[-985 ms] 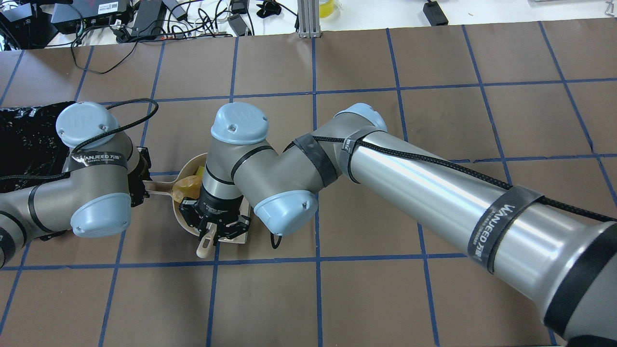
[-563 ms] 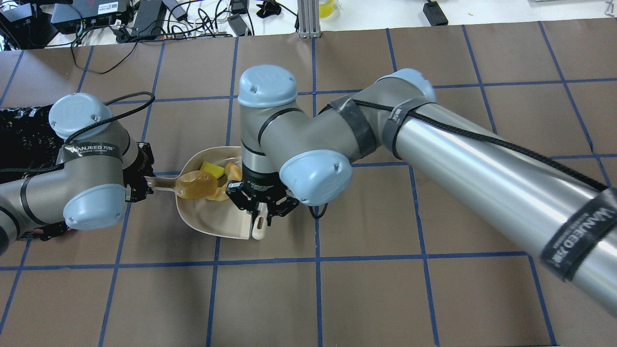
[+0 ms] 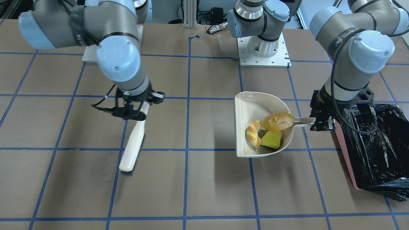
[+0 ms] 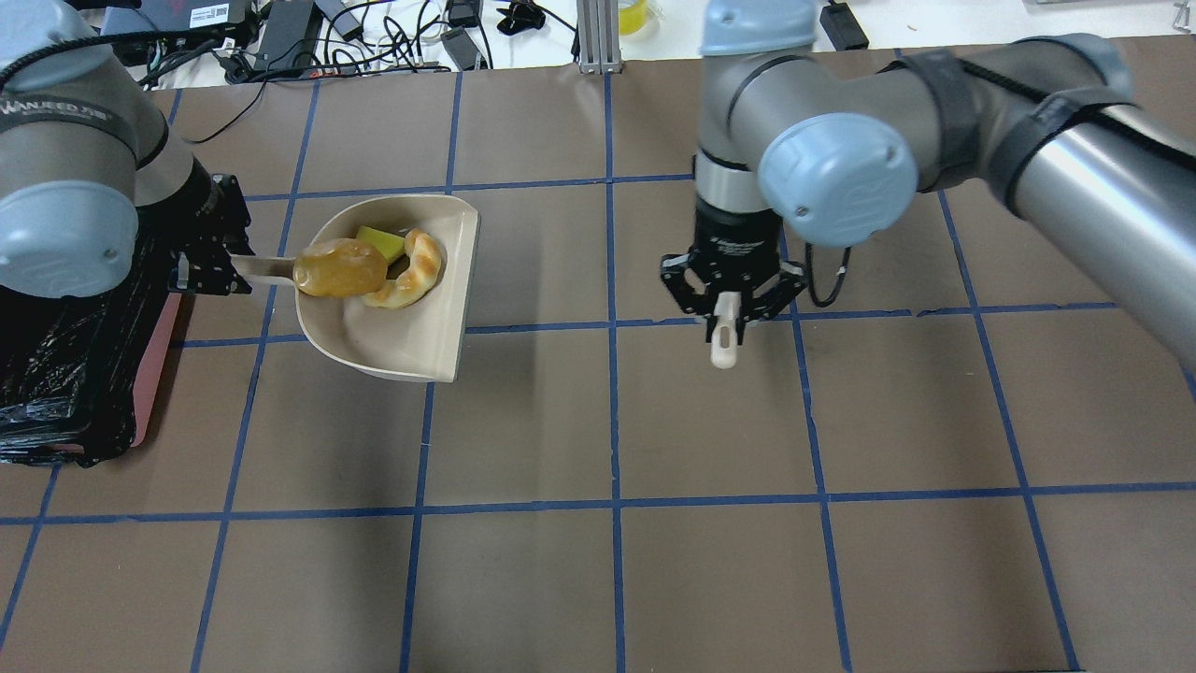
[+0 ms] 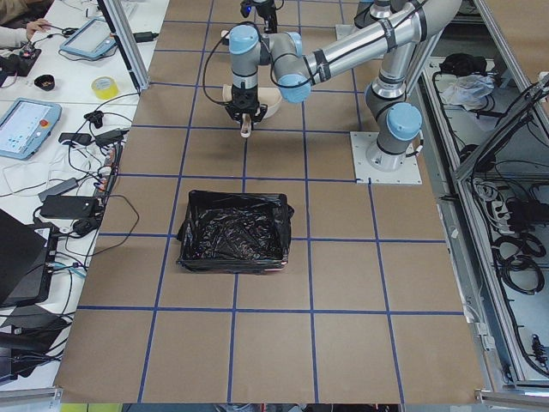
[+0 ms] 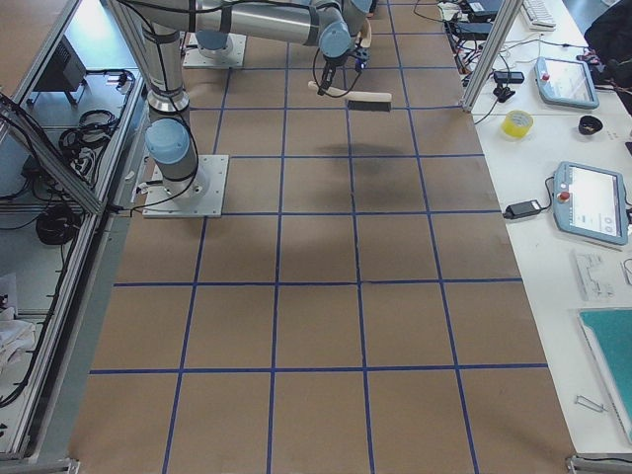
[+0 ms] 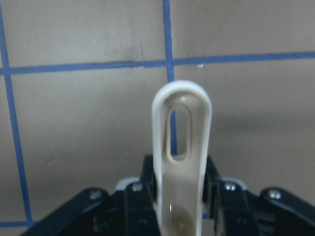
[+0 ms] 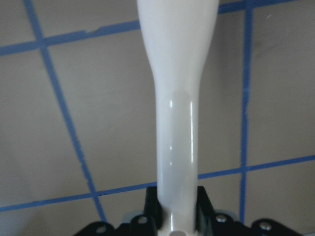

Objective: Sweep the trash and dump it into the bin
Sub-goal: 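Carry the loaded dustpan over the bin with left gripper while right withdraws brush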

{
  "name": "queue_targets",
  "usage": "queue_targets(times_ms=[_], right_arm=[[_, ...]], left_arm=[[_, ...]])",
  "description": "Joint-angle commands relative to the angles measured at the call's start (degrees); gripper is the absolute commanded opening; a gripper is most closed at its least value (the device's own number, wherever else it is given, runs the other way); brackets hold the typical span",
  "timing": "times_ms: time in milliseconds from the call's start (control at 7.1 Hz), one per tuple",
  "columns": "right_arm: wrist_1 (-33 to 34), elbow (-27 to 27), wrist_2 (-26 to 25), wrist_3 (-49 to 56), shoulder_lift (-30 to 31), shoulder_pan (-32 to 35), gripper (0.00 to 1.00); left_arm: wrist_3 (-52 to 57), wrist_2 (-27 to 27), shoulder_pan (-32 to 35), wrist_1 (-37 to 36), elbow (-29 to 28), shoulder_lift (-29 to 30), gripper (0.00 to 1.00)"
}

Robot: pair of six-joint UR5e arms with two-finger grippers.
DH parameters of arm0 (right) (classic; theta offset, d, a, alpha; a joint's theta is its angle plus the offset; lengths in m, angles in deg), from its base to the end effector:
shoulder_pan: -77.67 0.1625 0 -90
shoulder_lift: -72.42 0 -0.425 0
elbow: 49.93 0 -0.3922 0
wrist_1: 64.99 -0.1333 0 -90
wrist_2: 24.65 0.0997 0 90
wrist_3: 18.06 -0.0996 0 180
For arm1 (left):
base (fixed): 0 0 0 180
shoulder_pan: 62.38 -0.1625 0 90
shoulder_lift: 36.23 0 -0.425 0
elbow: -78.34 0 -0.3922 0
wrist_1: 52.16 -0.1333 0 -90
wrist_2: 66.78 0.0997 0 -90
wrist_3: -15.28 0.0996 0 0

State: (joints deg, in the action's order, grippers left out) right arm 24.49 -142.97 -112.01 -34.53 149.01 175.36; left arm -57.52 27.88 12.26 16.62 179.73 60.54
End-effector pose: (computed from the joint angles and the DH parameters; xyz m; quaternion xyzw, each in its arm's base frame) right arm 0.2090 -0.5177 0.3406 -0.0791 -0.9856 -0.1490 0.0086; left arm 0.0190 -0.5419 0.3685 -0.6956 0.7168 -0.0429 0.0228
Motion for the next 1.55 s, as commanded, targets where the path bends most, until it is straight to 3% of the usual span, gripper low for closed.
queue_targets(times_ms=[0, 422, 845, 1408], right_arm=[[0.4, 0.2, -4.0, 17.5, -1.4, -14.1, 0.05], [5.7, 1.4, -8.4, 28.5, -8.6, -23.0, 0.0], [12.6, 1.7, -11.2, 37.8, -13.1, -28.0, 0.0], [11.2, 0.2, -12.6, 38.0, -13.1, -28.0, 0.0]], left_arm=[[3.4, -8.0, -10.6, 1.4, -4.3, 0.8, 0.0], [21.2, -9.4, -25.7, 0.9, -7.3, 3.9, 0.0], [35.7, -9.6, -33.0, 0.7, -13.8, 8.2, 0.0], [53.4, -12.0, -38.6, -10.4, -18.3, 15.7, 0.0]])
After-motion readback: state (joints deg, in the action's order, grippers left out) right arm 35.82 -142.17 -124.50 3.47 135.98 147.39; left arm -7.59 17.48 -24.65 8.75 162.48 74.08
